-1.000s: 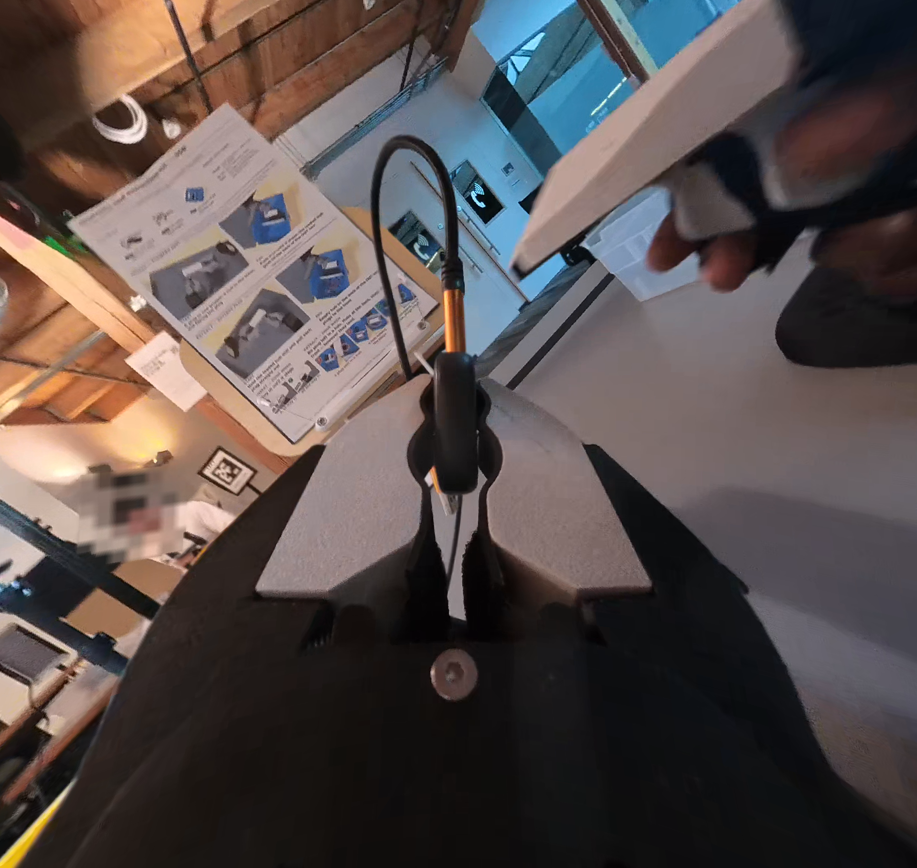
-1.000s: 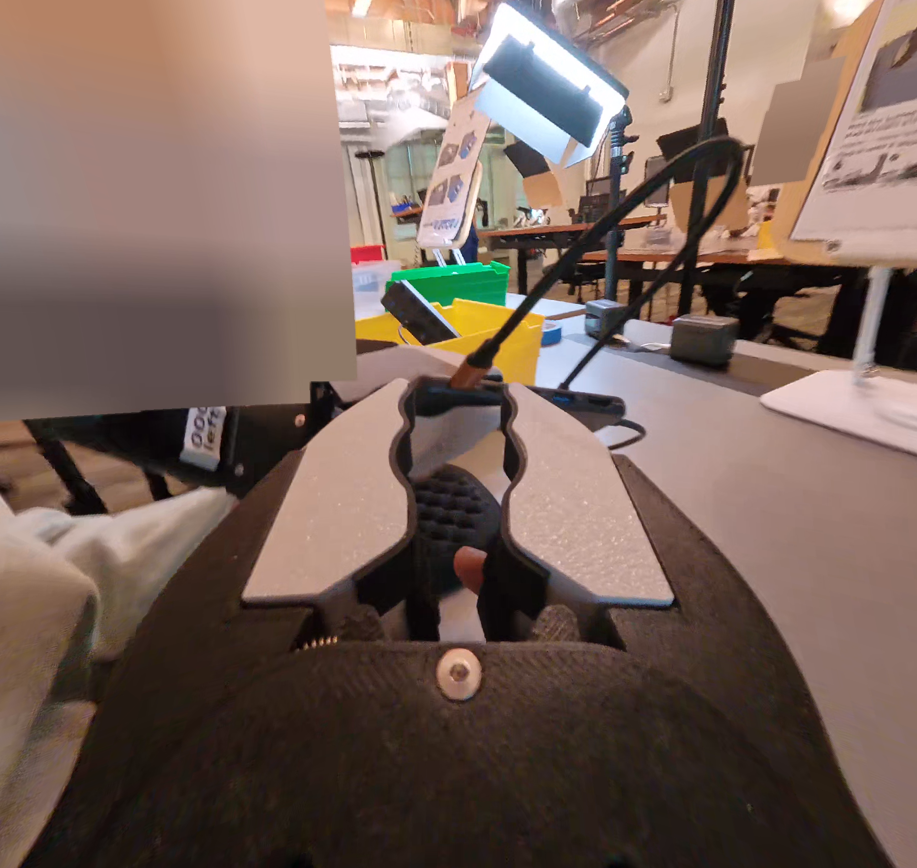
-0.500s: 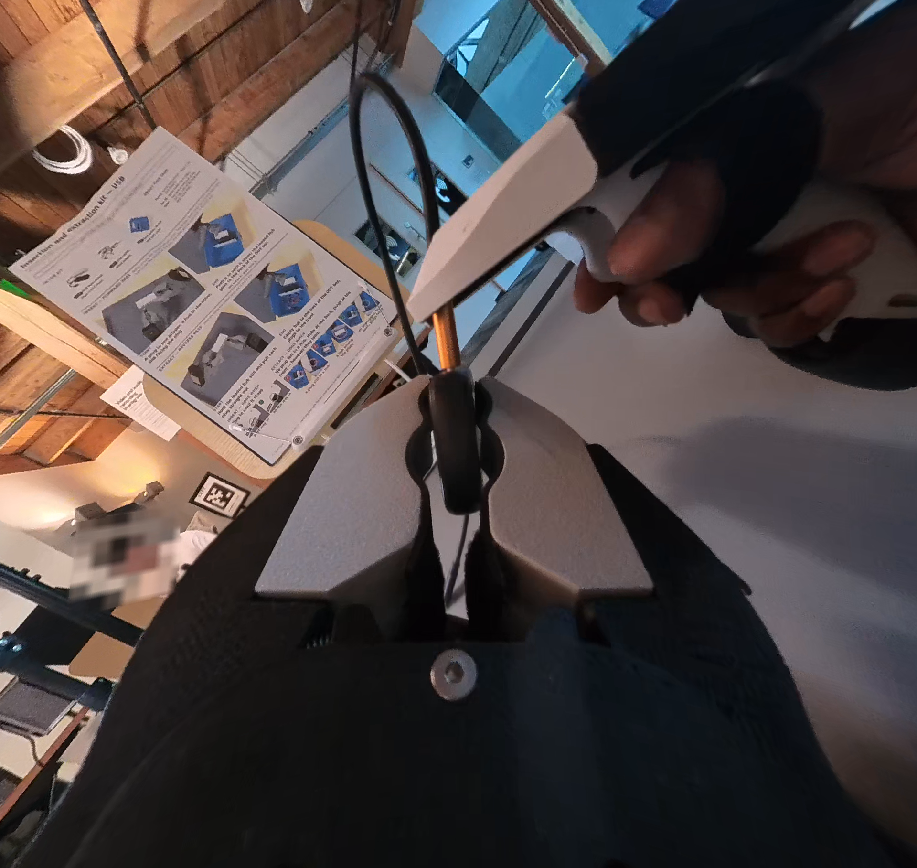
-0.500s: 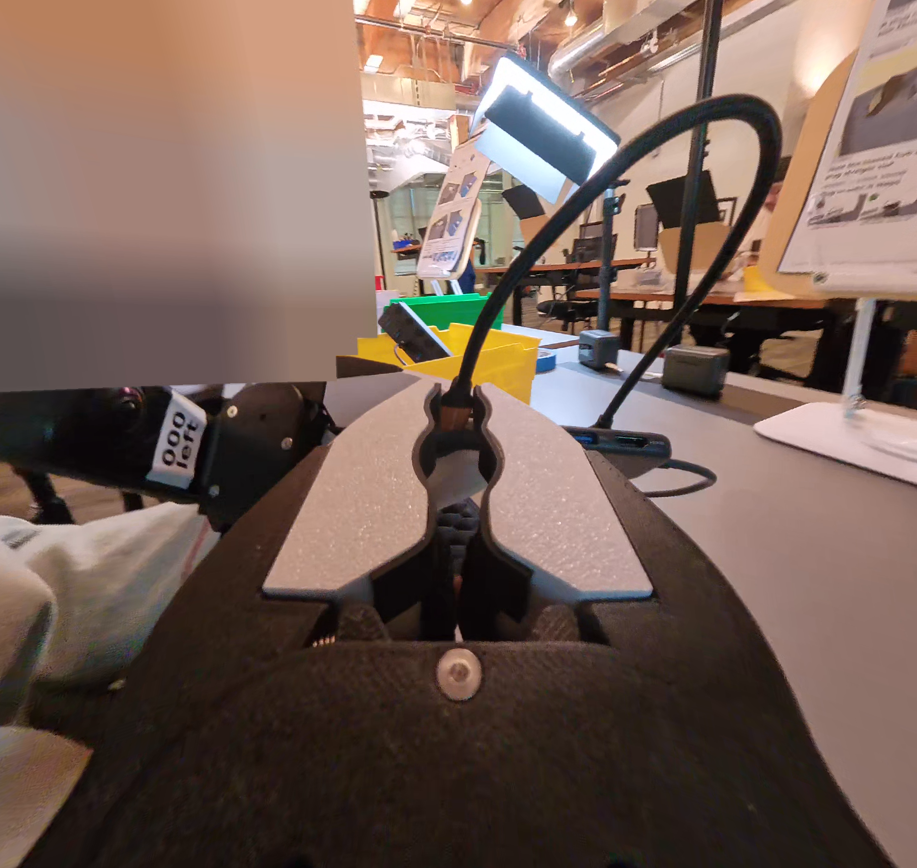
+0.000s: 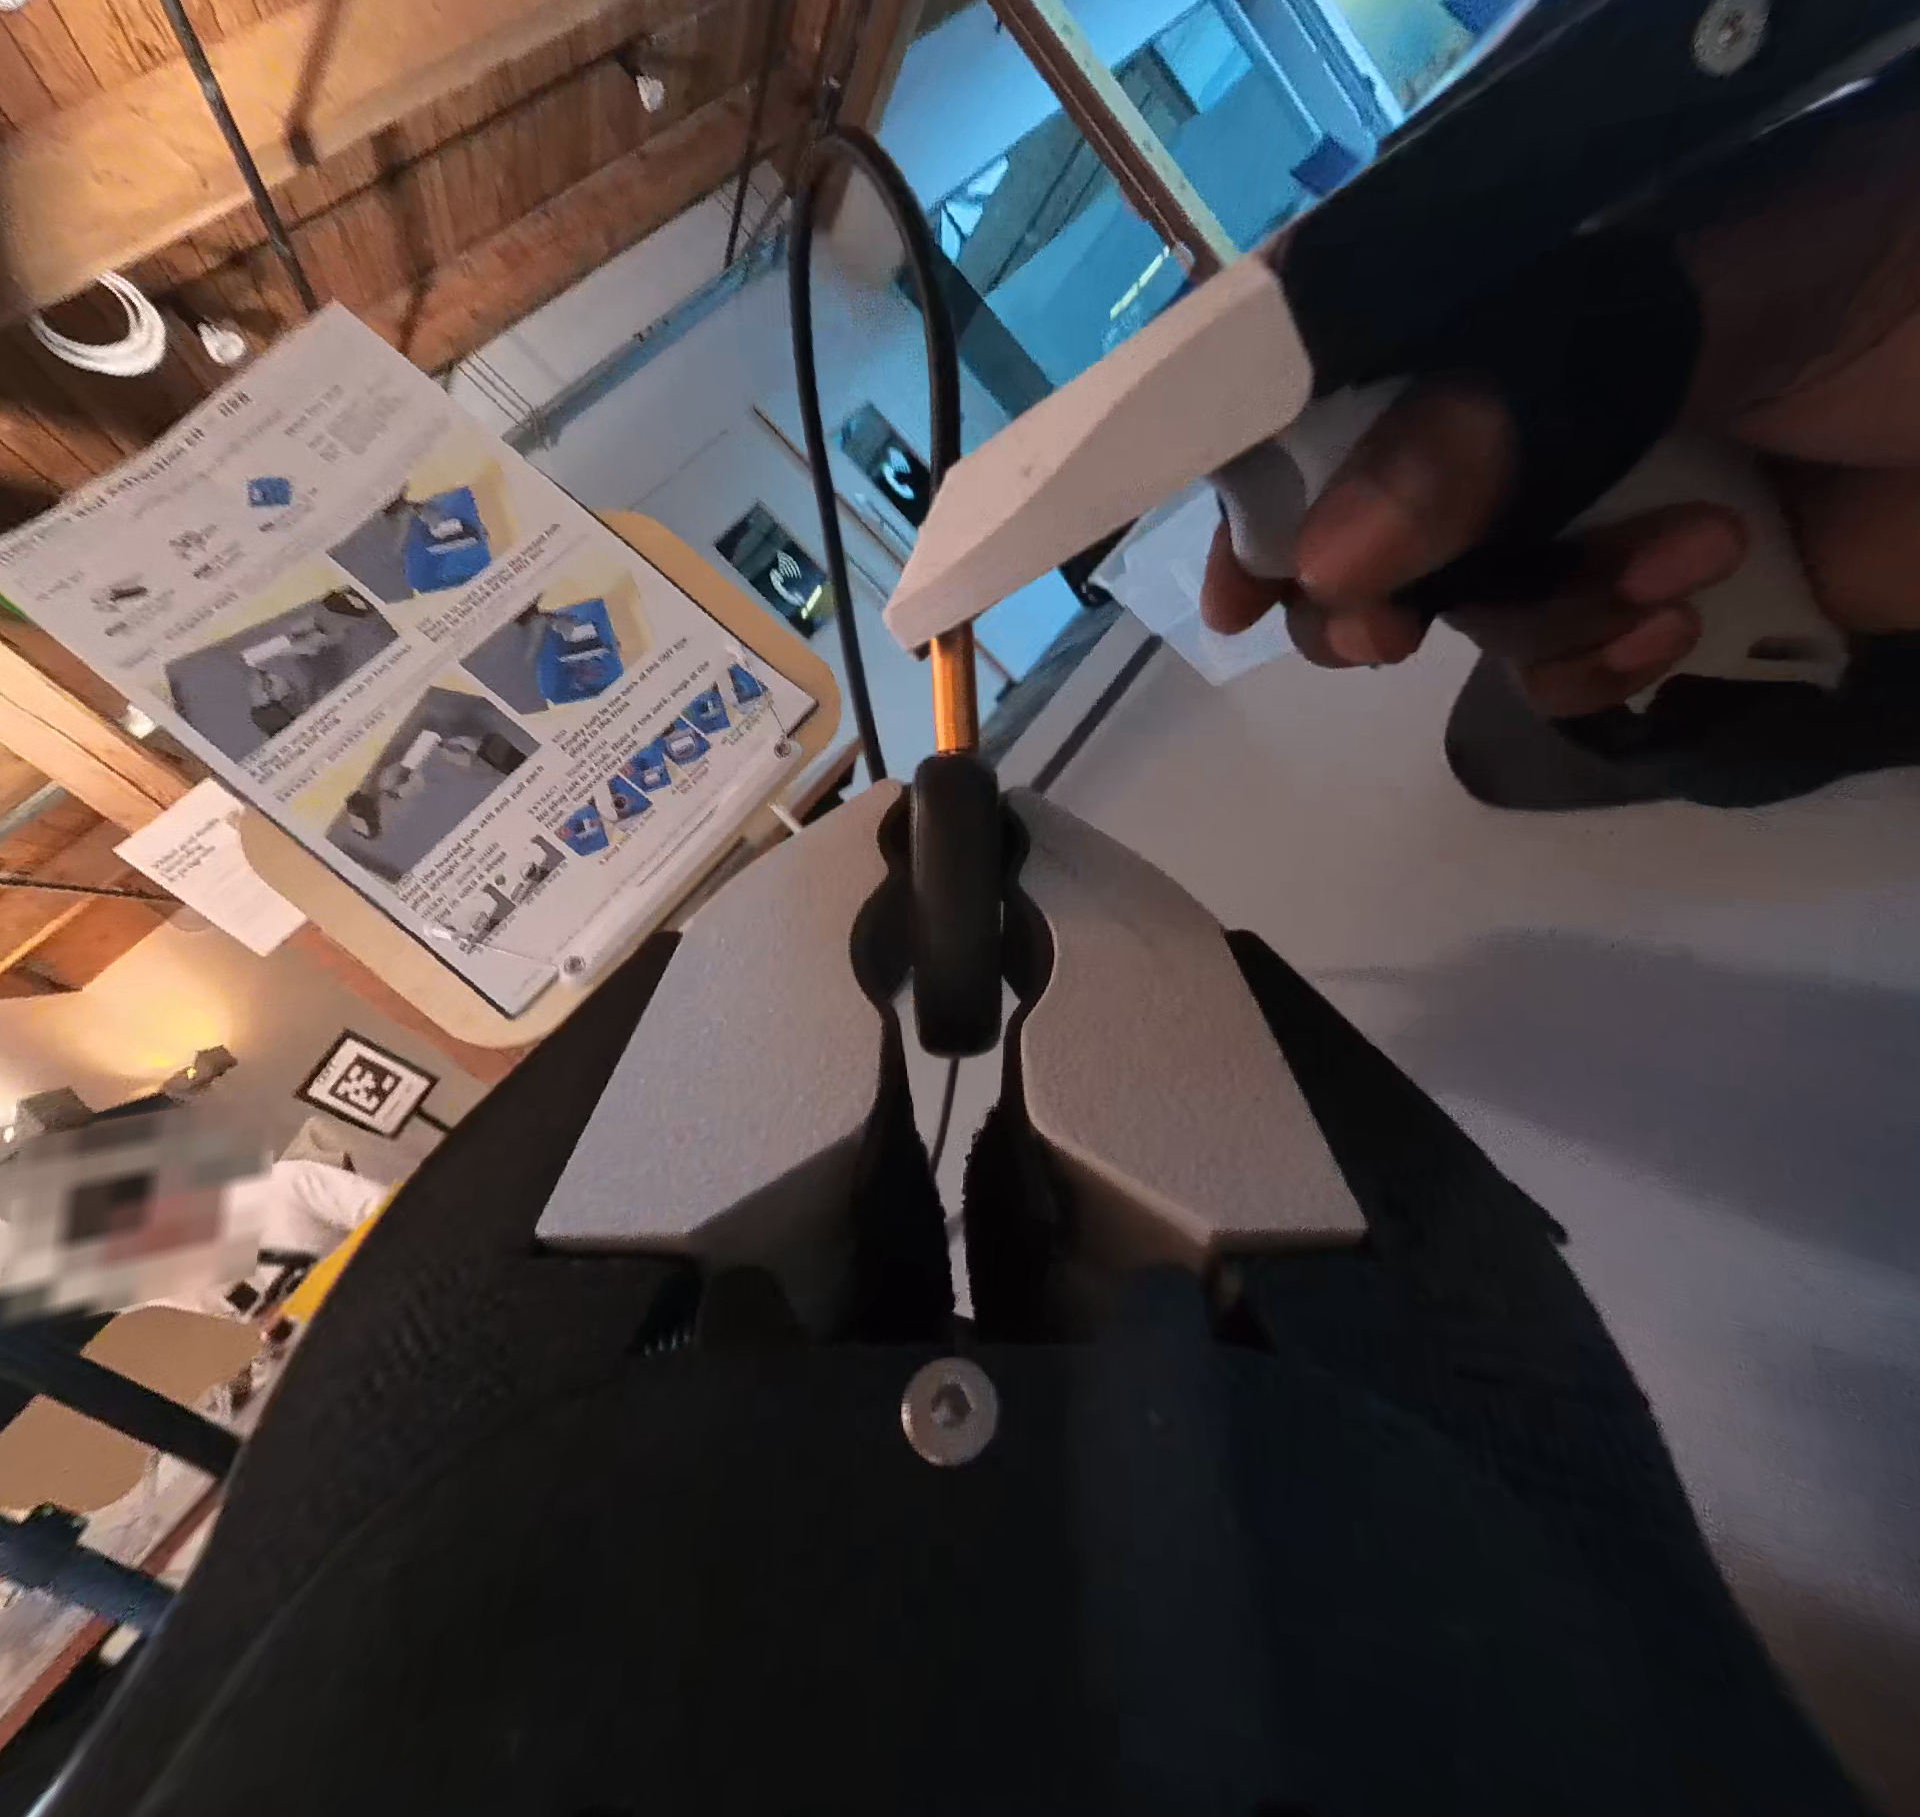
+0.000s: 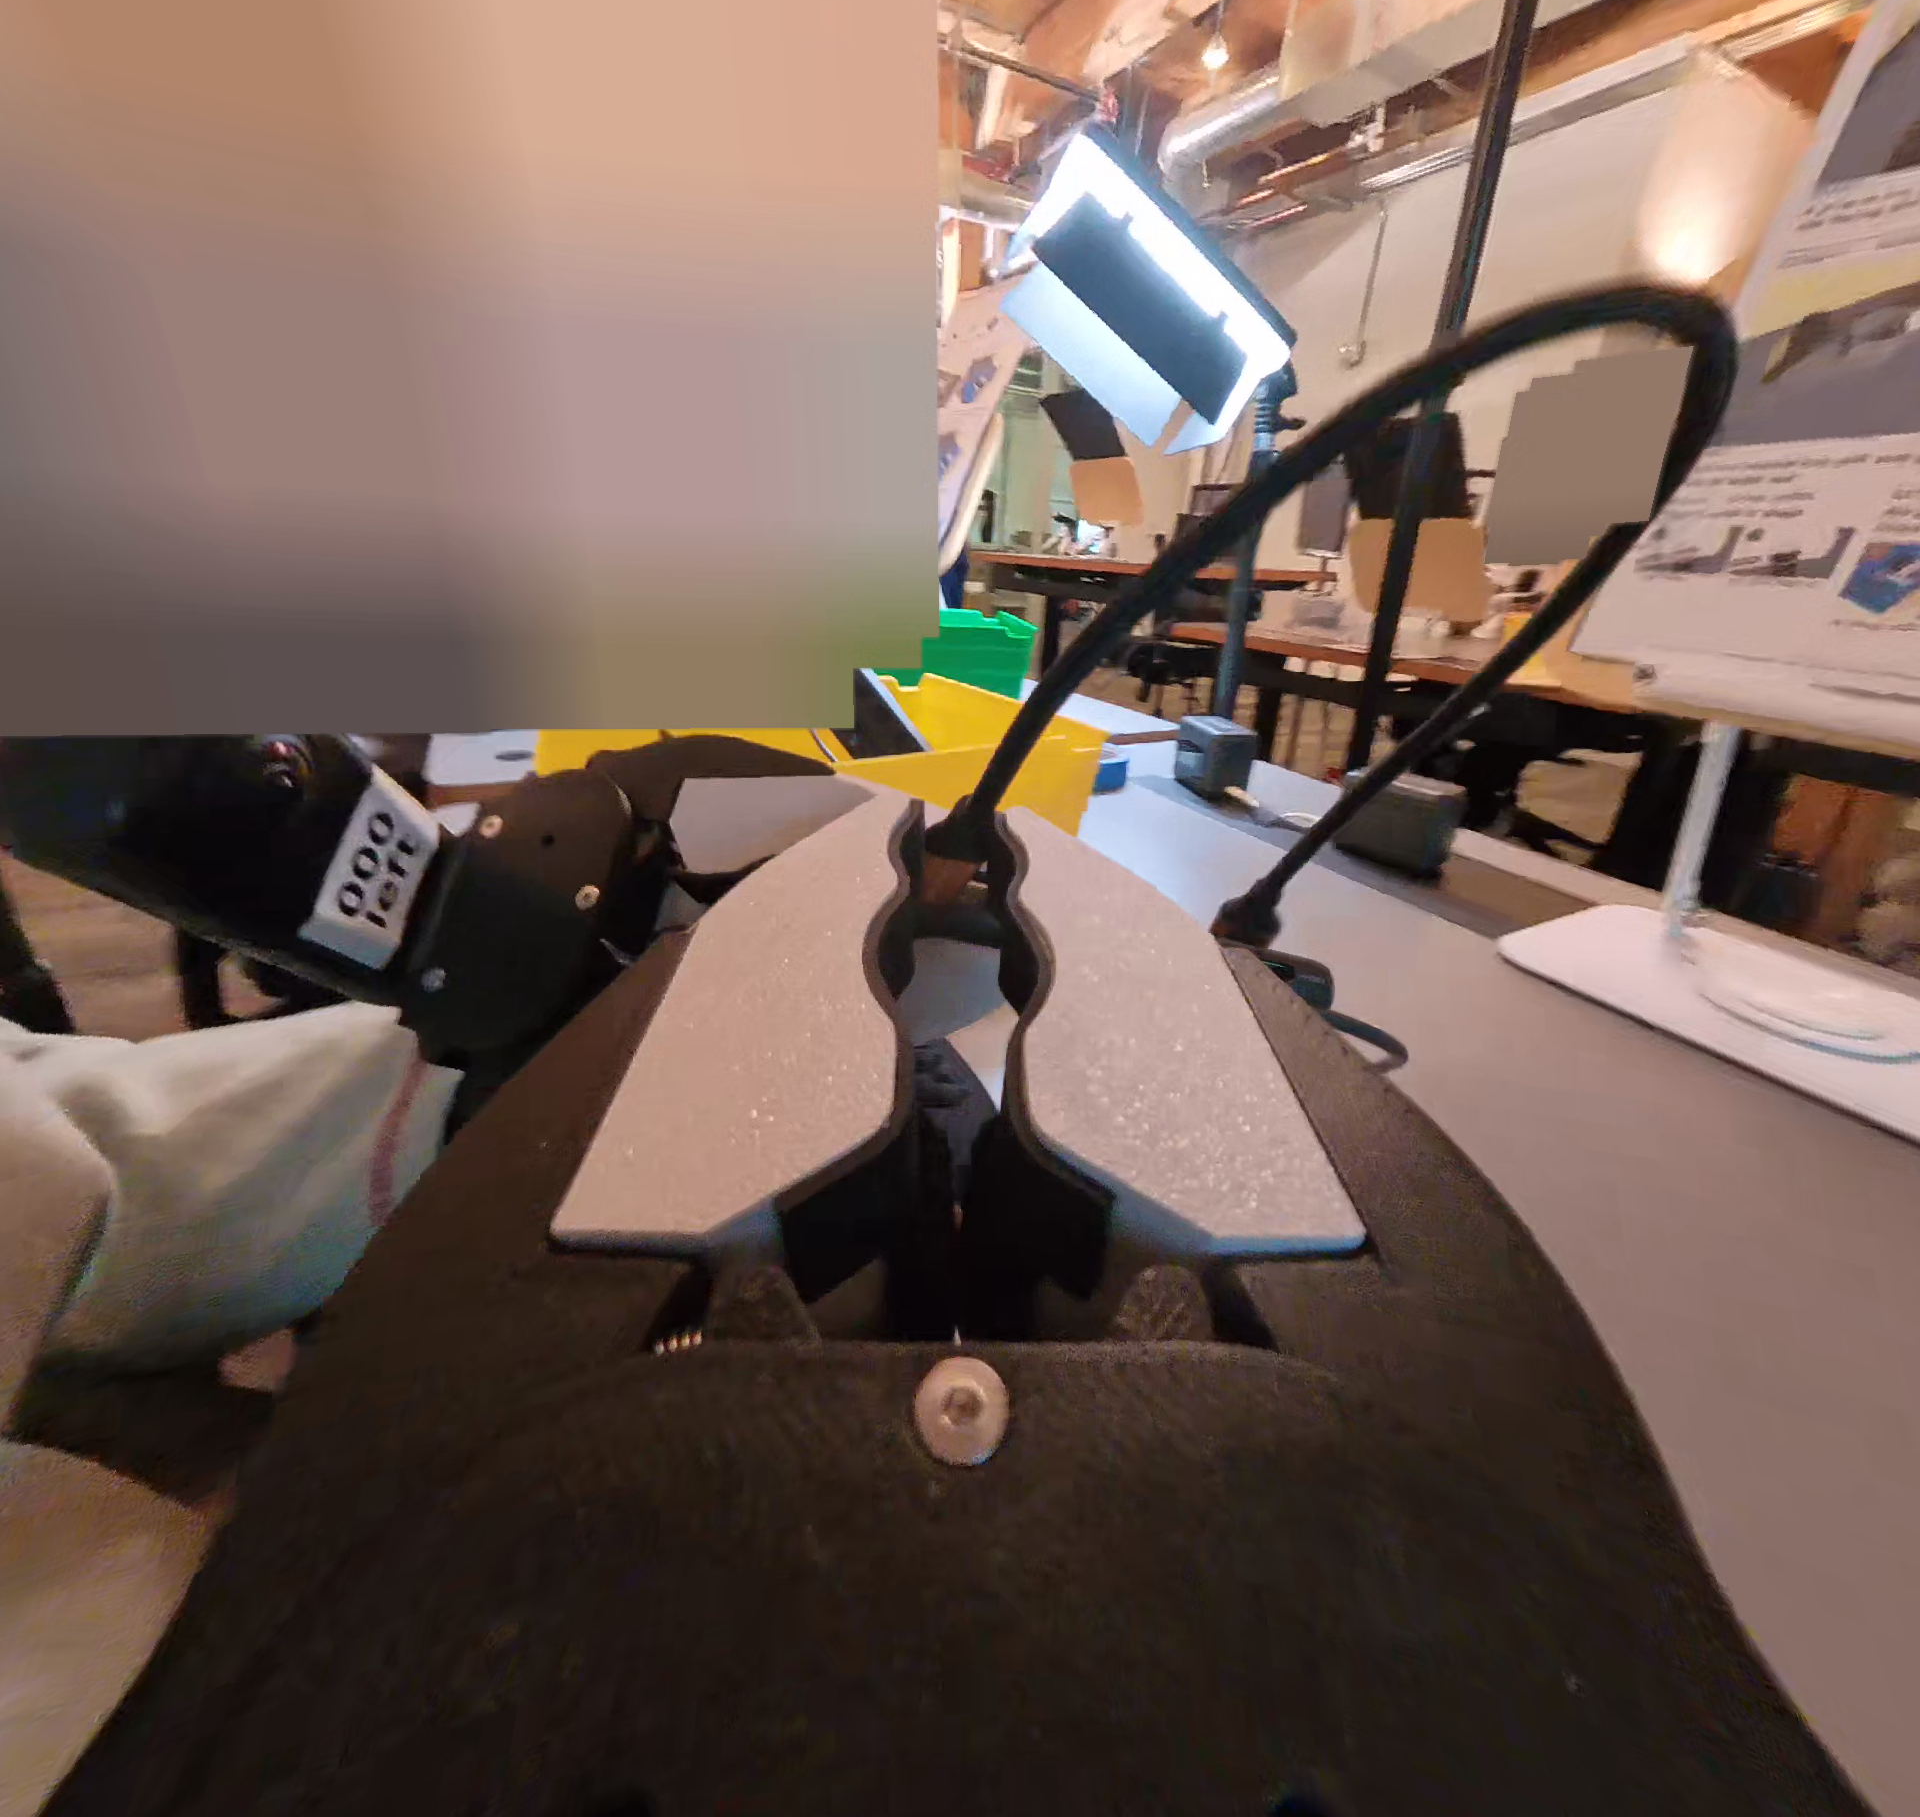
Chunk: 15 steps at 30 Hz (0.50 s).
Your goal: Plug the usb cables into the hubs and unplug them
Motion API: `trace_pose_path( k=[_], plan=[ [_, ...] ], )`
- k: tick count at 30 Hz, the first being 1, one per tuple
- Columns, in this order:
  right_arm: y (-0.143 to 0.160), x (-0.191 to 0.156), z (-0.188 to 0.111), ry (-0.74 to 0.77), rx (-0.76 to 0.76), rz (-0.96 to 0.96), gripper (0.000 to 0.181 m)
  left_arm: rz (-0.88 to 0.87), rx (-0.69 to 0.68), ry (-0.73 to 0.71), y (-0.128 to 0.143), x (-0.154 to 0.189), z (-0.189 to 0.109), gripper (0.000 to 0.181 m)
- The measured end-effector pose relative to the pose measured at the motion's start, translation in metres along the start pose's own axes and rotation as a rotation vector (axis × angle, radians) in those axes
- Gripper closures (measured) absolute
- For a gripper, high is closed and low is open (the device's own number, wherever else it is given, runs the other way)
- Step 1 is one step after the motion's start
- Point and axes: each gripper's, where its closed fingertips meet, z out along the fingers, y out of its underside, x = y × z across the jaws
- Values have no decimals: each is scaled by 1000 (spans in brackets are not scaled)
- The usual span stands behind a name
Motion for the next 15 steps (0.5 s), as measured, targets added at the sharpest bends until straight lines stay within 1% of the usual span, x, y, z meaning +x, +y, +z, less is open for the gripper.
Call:
trace_pose_path(
  k=[3, 4, 5, 8, 10, 11, 12, 13, 15],
  plan=[
    [-2, 6, -4, -45, 28, 154, 170, 5, 31, 17, -5, 3, -1, 169],
    [-1, 7, -5, -48, 37, 176, 171, 3, 28, 22, -4, 3, -1, 169],
    [-1, 7, -5, -43, 40, 157, 171, -10, 25, 30, -4, 4, 0, 168],
    [1, 2, -1, -8, -7, -19, 170, -64, 21, 58, -1, 6, 0, 168],
    [1, -3, 3, 35, -31, -168, 170, -58, -4, 41, 3, 3, 1, 168],
    [1, -4, 5, 64, -36, -241, 170, -53, -37, 39, 8, 3, 2, 166],
    [1, -5, 5, 92, -39, -304, 170, -60, -65, 35, 11, 3, 4, 159],
    [1, -6, 5, 113, -32, -350, 170, -70, -83, 35, 12, 3, 5, 154],
    [1, -7, 4, 140, -12, -388, 170, -81, -106, 43, 12, 6, 7, 153]
  ],
)
